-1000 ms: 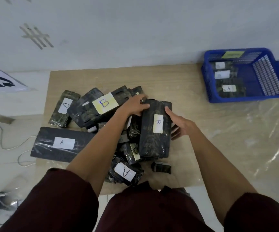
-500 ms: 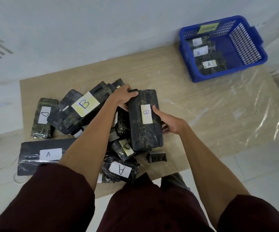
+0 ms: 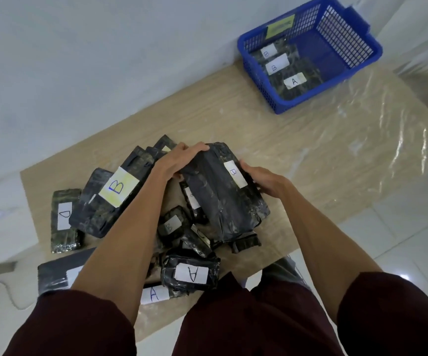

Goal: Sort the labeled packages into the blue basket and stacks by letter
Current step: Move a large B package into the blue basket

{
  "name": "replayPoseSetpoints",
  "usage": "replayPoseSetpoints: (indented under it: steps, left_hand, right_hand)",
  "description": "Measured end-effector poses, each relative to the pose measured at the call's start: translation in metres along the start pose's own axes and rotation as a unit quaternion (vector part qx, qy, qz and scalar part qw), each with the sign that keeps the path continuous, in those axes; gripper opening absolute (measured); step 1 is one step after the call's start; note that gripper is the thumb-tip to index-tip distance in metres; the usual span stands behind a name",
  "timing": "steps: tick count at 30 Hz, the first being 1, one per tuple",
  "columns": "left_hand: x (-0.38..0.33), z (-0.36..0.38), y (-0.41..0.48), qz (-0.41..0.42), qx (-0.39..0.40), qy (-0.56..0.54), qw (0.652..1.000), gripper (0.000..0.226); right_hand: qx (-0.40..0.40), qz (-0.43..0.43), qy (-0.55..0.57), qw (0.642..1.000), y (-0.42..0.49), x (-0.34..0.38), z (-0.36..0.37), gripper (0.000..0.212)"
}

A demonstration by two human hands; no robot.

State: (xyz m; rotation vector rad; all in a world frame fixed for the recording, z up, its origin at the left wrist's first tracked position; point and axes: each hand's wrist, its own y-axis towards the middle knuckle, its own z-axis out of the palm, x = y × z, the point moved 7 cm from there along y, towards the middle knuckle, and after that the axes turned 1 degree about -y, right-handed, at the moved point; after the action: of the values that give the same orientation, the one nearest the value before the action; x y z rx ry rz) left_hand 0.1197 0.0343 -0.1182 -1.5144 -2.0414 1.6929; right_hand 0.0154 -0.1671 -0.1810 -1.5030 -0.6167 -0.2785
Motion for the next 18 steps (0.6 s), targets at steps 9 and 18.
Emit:
replayPoseSetpoints:
  steps: [9,18]
  left_hand:
    - [-0.001,-0.021,-0.014,-0.001,-0.027,-0.207,0.978,0.051]
    - [0.000,-0.010,-0.040,0.071,-0.004,-0.373,0.925,0.041]
  right_hand:
    - [-0.054,0.007,0.019,0.998,-0.012,0.000,-0.049,0.077]
    - [-0.048,-0.076,0.201,0.975,-0.028,0.058,-0.054,0.049]
